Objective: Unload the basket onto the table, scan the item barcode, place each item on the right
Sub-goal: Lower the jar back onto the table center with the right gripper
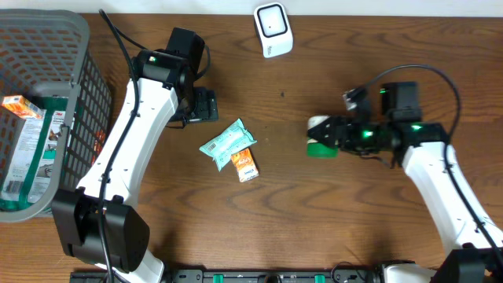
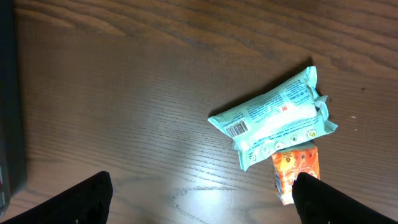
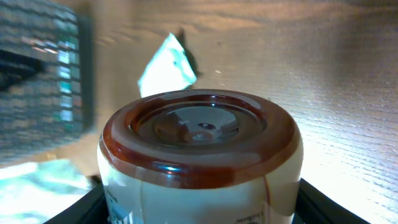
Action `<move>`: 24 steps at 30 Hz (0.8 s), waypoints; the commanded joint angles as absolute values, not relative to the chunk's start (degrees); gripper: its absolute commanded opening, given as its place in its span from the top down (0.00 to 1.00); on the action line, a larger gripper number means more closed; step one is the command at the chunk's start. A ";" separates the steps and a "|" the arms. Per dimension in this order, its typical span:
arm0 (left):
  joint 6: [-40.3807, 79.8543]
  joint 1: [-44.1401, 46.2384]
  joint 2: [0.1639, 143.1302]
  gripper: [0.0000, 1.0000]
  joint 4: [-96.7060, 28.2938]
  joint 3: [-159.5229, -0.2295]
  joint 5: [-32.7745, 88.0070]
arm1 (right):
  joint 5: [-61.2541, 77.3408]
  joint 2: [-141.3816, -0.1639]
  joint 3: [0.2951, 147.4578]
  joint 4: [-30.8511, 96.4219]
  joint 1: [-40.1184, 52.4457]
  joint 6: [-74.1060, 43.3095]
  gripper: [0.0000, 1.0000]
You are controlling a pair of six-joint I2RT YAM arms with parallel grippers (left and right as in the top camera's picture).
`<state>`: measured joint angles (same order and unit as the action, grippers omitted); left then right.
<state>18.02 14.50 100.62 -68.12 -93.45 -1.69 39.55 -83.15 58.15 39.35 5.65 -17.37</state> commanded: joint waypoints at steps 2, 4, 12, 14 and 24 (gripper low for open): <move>17.89 14.37 100.73 0.07 -68.34 -93.62 -2.20 | 32.23 -86.70 55.66 36.71 10.90 -17.76 0.59; 17.89 14.37 100.73 0.07 -68.34 -93.62 -2.20 | 33.12 -88.62 54.26 34.44 11.38 -17.78 0.59; 17.89 14.37 100.73 0.07 -68.34 -93.62 -2.20 | 37.54 -97.56 51.72 25.28 11.46 -17.12 0.57; 17.89 14.37 100.73 0.07 -68.34 -93.62 -2.20 | 36.73 -98.17 51.70 24.95 11.46 -17.10 0.54; 17.89 14.37 100.73 0.07 -68.34 -93.62 -2.20 | 32.77 -98.41 51.62 25.50 11.46 -17.06 0.04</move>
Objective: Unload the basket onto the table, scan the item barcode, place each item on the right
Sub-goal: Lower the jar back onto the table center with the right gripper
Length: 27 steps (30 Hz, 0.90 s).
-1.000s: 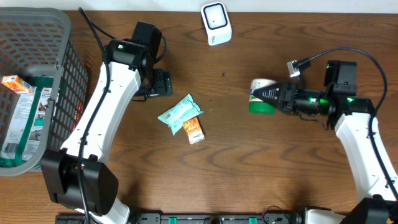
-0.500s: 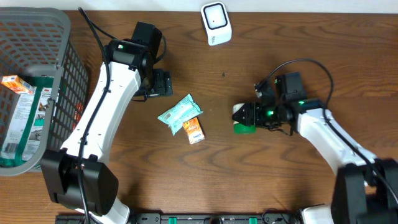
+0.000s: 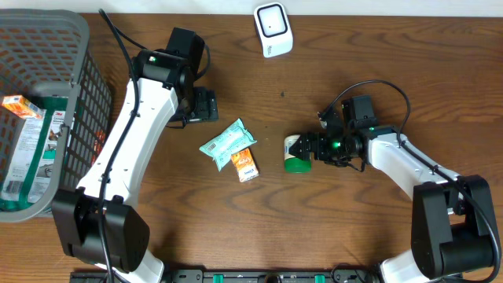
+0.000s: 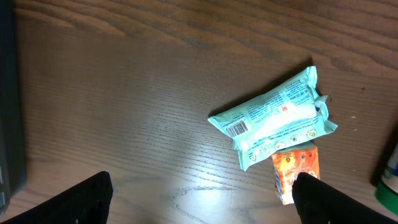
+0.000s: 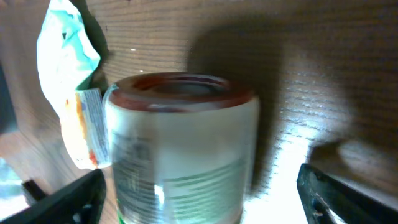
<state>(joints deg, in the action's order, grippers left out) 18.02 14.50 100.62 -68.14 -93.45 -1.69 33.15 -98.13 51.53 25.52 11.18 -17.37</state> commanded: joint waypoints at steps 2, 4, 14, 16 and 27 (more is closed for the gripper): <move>17.89 14.37 100.73 0.07 -68.34 -93.62 -2.20 | 31.83 -98.41 51.62 25.56 11.46 -17.06 0.02; 17.89 14.37 100.73 0.07 -68.34 -93.62 -2.20 | 31.75 -98.41 51.64 25.50 11.46 -16.62 0.03; 17.89 14.37 100.73 0.07 -68.34 -93.62 -2.20 | 31.73 -98.35 52.88 26.81 10.70 -15.59 0.12; 17.89 14.37 100.73 0.07 -68.34 -93.62 -2.20 | 31.70 -98.35 52.88 26.81 10.70 -15.57 0.12; 17.89 14.37 100.73 0.07 -68.34 -93.62 -2.20 | 31.73 -97.32 53.32 27.53 9.82 -15.09 0.12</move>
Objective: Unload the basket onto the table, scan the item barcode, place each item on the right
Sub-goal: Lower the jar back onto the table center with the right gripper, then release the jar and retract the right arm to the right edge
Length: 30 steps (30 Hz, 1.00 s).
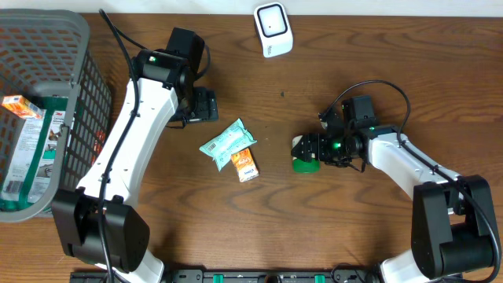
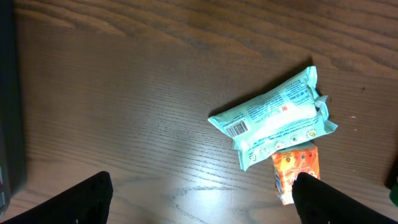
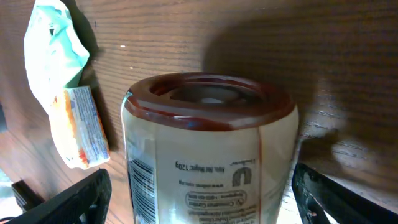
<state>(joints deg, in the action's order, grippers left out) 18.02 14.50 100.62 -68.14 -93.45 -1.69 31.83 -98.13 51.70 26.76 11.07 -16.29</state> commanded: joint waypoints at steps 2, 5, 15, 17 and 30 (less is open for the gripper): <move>17.89 14.37 100.73 0.07 -68.34 -93.62 -2.20 | 31.51 -96.57 54.76 29.56 8.93 -13.52 0.13; 17.89 14.37 100.73 0.07 -68.34 -93.62 -2.20 | 30.59 -94.39 60.88 37.30 6.61 -9.69 0.12; 17.89 14.37 100.73 0.07 -68.34 -93.62 -2.20 | 7.66 -86.89 80.82 59.48 -8.34 -5.06 0.01; 17.89 14.37 100.73 0.07 -68.34 -93.62 -2.20 | 3.07 -86.78 80.82 59.46 -10.70 -5.06 0.01; 17.72 13.63 97.73 0.45 -67.57 -98.43 -7.16 | 2.13 -87.00 80.82 59.44 -12.97 -5.06 0.01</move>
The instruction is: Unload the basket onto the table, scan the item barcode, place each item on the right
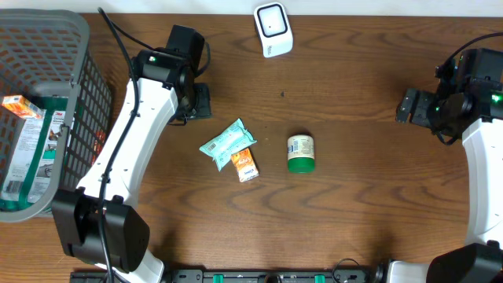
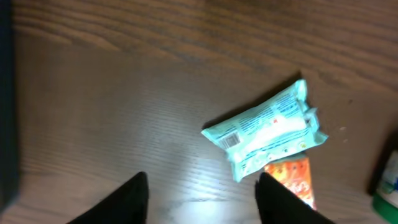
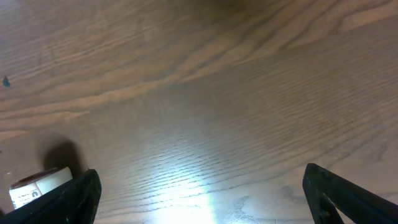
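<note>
A small jar (image 1: 300,152) with a white label and green cap lies on its side mid-table, free of both grippers. It shows at the lower left of the right wrist view (image 3: 36,187) and at the right edge of the left wrist view (image 2: 387,179). The white scanner (image 1: 273,29) stands at the back edge. My right gripper (image 1: 409,104) hangs open at the far right, with nothing between its fingers (image 3: 81,194). My left gripper (image 1: 200,101) hovers open above and left of a teal packet (image 2: 264,127).
An orange packet (image 1: 246,164) lies against the teal packet (image 1: 228,142), just left of the jar. A grey mesh basket (image 1: 75,47) holding boxed goods fills the left edge of the wooden table (image 1: 361,220).
My right gripper has let go of the jar and now sits far to the right, away from it. The jar lies alone on the table. My left gripper's fingers stand closer together.
My right gripper first held the jar right of the table's middle. It then had the jar low on the table beside the orange packet, then slightly further right. Now the jar rests there alone and the right arm is back at the right side.
</note>
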Action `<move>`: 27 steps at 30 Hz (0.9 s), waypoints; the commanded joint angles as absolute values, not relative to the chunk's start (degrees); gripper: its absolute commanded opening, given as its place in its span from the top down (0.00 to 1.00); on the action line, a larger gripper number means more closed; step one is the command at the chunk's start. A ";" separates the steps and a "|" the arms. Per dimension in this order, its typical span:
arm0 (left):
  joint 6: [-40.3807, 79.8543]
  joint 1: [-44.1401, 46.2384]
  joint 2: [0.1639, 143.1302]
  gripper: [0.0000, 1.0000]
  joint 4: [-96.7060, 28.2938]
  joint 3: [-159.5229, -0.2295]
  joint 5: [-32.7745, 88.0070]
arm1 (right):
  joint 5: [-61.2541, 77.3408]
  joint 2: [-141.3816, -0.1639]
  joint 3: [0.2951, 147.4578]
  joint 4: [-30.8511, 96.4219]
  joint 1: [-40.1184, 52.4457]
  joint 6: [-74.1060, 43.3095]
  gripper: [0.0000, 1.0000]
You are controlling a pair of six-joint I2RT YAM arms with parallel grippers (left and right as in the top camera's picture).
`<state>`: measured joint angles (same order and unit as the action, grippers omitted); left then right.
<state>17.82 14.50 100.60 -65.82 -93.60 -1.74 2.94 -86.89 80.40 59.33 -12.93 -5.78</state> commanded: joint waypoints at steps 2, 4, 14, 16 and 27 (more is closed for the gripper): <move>17.74 12.64 94.87 0.43 -68.58 -103.90 -11.18 | 2.11 -87.00 80.82 59.44 -12.99 -5.06 0.01; 17.74 11.00 91.90 0.38 -68.82 -110.56 -11.42 | 2.11 -87.00 80.82 59.44 -12.97 -5.06 0.01; 15.53 -12.38 89.47 0.32 -67.88 -125.86 -13.15 | 2.11 -87.00 80.82 59.42 -12.97 -5.06 0.01; 15.55 -17.91 91.74 0.31 -67.94 -125.86 -13.13 | 2.11 -87.00 80.82 59.44 -12.99 -5.06 0.01; 18.11 -28.95 109.84 0.26 -65.76 -125.86 -13.08 | 2.11 -87.00 80.82 59.44 -12.97 -5.06 0.01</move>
